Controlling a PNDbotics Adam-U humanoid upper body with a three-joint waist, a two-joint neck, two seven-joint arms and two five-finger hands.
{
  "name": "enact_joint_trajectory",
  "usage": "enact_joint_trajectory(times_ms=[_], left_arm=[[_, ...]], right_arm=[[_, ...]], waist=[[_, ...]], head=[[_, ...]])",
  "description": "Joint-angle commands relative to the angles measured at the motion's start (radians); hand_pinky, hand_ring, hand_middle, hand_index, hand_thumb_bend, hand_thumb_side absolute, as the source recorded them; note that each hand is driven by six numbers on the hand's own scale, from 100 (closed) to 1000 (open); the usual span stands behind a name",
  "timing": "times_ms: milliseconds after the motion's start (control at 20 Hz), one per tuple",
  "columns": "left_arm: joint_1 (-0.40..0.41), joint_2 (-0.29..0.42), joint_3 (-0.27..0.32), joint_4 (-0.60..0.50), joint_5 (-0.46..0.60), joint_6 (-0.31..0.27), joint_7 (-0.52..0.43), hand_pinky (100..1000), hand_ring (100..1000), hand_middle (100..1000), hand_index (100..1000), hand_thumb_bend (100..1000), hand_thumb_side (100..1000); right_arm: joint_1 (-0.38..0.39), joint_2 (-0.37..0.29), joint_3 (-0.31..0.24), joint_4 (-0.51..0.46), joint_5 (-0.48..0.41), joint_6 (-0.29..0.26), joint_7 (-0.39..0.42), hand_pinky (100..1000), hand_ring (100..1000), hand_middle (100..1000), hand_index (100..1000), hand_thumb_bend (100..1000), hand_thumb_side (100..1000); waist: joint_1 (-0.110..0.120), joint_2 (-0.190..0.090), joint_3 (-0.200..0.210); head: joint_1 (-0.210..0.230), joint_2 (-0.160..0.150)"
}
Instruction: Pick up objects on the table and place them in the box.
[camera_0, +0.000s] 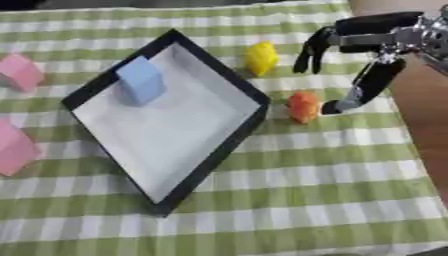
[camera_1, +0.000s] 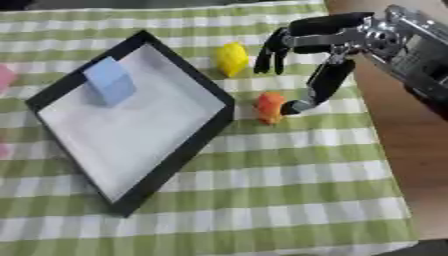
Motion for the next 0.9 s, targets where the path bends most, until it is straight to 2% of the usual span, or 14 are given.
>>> enact_joint_trajectory(times_ms=[50,550,900], left_arm=[[-0.007,0.018,0.002,-0.011,0.003,0.0,-0.004,813,792,842,830,134,819],[-0.008,0.014,-0.001,-0.011,0.004,0.0,-0.008,814,793,840,830,131,822],[-0.007,0.012,-0.002,-0.011,0.005,0.001,-0.009,814,794,841,830,127,826]], right_arm=[[-0.01,0.002,-0.002,0.038,0.042,-0.015,-0.017,803,661,677,779,491,175],[-0.001,0.053,0.014,0.135,0.114,-0.055,-0.019,801,664,677,776,495,191],[-0.001,0.067,0.016,0.166,0.137,-0.07,-0.015,815,718,649,751,495,189]], waist=[[0.006,-0.021,0.003],[0.011,-0.017,0.01],[0.012,-0.016,0.009]], head=[[-0.006,-0.003],[-0.007,-0.007],[-0.007,-0.007]])
